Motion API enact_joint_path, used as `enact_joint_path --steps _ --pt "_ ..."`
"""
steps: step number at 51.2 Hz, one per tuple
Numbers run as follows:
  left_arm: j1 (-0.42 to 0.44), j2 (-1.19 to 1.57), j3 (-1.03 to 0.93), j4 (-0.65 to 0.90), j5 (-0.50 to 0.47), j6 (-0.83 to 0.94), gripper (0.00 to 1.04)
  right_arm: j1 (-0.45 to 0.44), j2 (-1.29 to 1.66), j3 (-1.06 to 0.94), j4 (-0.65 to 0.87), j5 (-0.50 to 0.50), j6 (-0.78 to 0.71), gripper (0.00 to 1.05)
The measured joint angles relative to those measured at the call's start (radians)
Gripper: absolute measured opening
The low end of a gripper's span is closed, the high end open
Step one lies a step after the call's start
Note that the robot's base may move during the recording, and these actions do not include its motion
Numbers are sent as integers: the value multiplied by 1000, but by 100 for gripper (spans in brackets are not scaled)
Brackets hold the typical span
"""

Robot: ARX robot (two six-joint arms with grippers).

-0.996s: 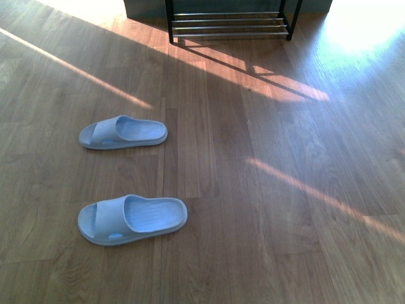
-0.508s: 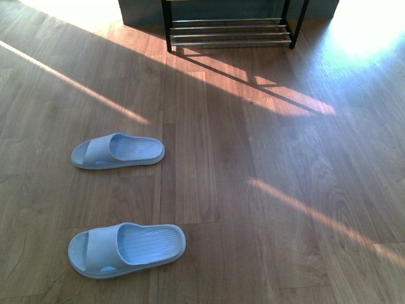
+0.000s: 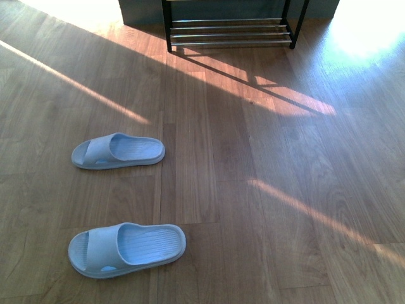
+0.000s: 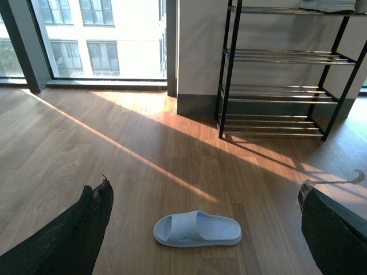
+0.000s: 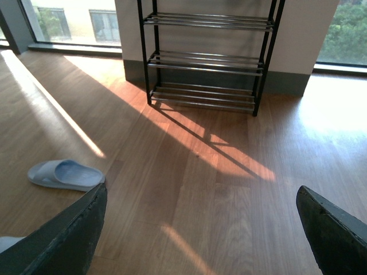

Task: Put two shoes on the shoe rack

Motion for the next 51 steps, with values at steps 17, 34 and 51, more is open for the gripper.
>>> enact_joint_path --steps 17,34,51 --pt "0 0 0 0 0 0 95 180 276 4 193 76 -95 96" --pt "0 0 0 0 0 0 95 349 1414 179 1038 129 -210 96" --pt "0 0 0 0 0 0 95 542 2122 500 1148 175 -244 96"
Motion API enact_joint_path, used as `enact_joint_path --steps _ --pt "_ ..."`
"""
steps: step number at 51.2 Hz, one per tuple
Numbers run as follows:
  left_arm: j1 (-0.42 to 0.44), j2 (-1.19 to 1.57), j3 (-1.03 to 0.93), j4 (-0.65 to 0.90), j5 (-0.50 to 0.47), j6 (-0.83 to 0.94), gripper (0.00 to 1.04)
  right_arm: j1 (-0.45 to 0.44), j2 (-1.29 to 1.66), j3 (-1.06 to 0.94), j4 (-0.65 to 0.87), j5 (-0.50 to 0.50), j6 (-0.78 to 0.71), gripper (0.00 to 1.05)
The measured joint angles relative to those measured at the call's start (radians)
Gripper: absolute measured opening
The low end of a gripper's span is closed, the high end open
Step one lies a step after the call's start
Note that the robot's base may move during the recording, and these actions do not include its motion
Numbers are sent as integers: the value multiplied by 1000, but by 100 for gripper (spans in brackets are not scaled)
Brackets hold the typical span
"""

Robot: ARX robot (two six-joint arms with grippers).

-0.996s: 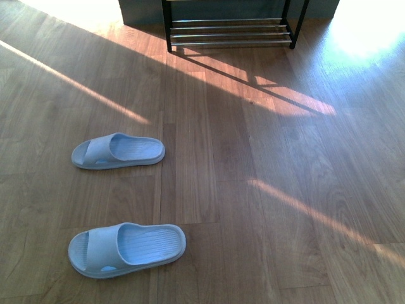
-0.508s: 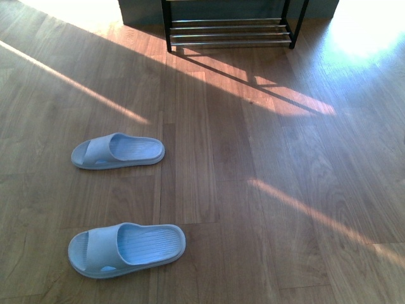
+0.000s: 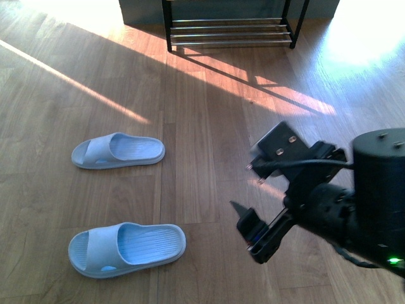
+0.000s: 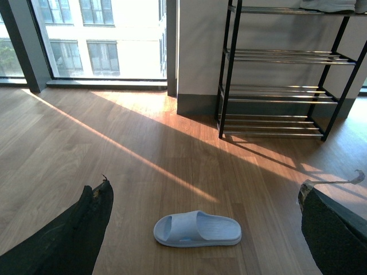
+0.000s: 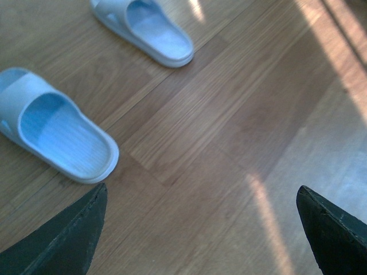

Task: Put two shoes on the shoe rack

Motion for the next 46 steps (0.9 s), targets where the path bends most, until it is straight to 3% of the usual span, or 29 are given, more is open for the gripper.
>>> enact_joint_path --steps 18,37,46 --pt "0 0 0 0 0 0 95 186 305 293 -171 -28 17 96" --pt "0 0 0 0 0 0 95 277 542 542 -251 -20 97 96" --pt "0 0 0 0 0 0 95 420 631 687 -299 -15 174 96"
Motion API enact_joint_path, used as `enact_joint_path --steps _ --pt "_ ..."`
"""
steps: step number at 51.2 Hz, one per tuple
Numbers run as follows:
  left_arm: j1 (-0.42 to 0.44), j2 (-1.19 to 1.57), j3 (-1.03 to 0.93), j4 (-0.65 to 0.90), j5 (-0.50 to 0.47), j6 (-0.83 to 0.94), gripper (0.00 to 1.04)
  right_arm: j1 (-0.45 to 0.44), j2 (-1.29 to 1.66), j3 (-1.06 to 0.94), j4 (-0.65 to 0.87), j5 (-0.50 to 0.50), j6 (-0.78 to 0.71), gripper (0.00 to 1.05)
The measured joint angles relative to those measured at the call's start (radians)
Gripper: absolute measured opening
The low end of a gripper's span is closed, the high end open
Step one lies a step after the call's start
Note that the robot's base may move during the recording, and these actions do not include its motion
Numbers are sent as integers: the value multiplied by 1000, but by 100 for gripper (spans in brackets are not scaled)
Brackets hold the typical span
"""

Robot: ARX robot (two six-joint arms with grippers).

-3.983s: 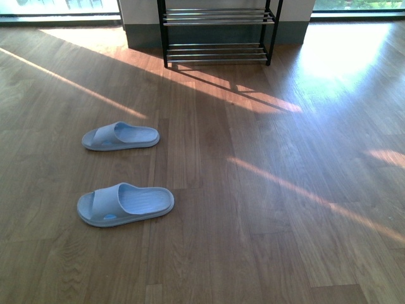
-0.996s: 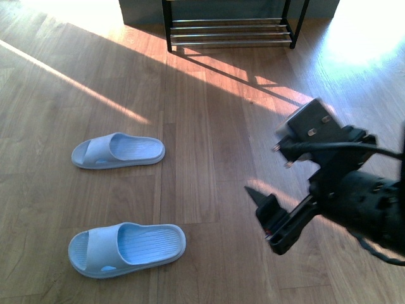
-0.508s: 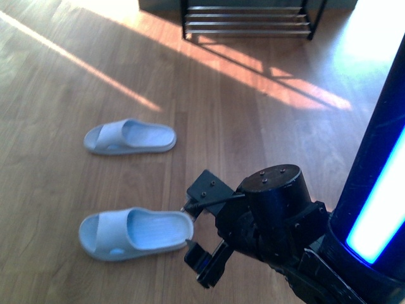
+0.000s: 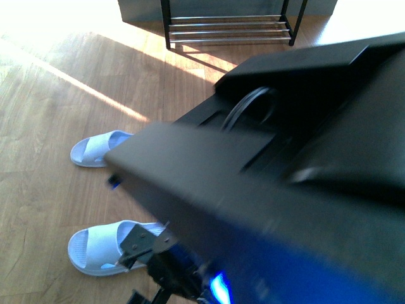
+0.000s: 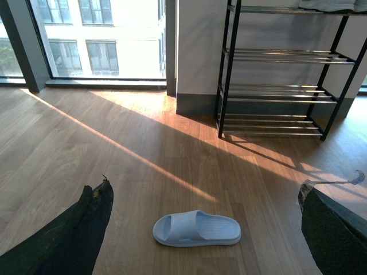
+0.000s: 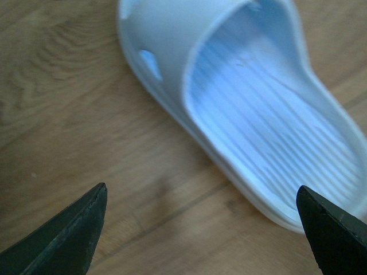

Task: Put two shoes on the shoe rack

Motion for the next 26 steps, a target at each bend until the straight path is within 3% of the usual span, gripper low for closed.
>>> enact_joint_path --steps 8,18,26 --pt "0 0 0 0 0 0 95 48 89 151 -54 29 45 96" --pt "0 0 0 0 0 0 95 53 180 316 -118 84 96 96" --pt "0 0 0 0 0 0 95 50 199 395 -161 70 129 96"
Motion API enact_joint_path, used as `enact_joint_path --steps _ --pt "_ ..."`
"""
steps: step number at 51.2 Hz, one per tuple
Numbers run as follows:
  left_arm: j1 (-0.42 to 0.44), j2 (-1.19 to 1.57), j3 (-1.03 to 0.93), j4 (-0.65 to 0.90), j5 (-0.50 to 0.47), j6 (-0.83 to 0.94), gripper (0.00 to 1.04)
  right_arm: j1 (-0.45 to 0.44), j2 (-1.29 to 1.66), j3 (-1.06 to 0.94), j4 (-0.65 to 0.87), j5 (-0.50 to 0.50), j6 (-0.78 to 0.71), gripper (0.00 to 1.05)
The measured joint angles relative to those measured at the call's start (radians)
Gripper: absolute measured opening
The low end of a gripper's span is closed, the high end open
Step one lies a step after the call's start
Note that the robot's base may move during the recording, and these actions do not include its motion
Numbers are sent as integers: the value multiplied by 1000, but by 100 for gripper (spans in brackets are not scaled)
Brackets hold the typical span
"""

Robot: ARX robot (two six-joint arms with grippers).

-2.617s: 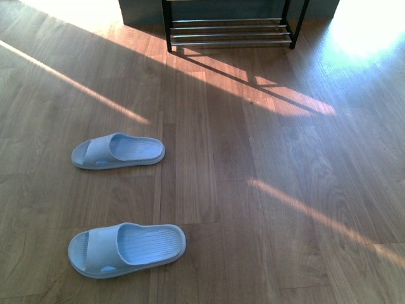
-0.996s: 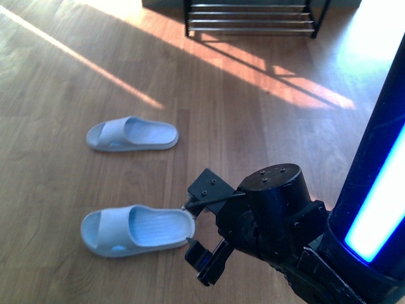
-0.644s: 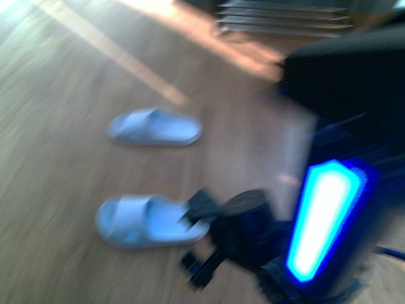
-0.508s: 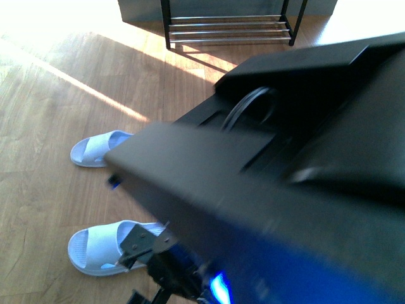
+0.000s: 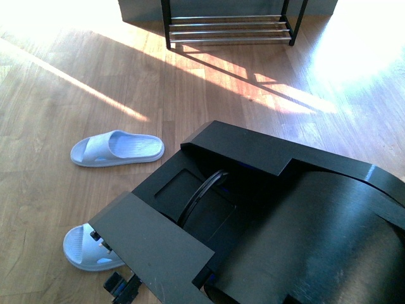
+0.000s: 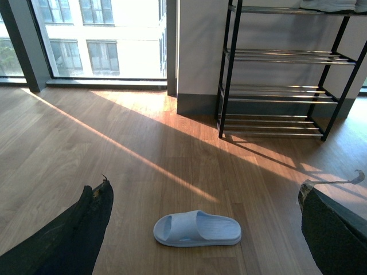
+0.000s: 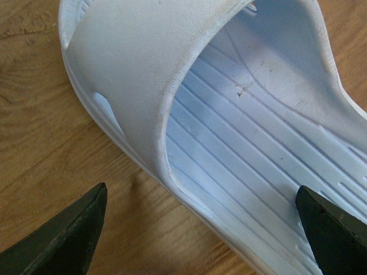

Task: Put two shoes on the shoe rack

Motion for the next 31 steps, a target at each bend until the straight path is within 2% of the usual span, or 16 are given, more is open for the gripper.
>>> enact_joint_path --steps 2,9,17,26,31 --pt "0 0 0 0 0 0 95 0 0 3 2 -6 5 94" --pt "0 0 0 0 0 0 95 0 -1 -30 26 -51 11 71" --pt "0 0 0 0 0 0 95 2 -15 -79 71 -69 25 49" --pt "0 0 0 0 0 0 95 4 -27 -93 98 -71 34 82" --pt "0 0 0 0 0 0 95 4 -27 -96 113 -73 46 94"
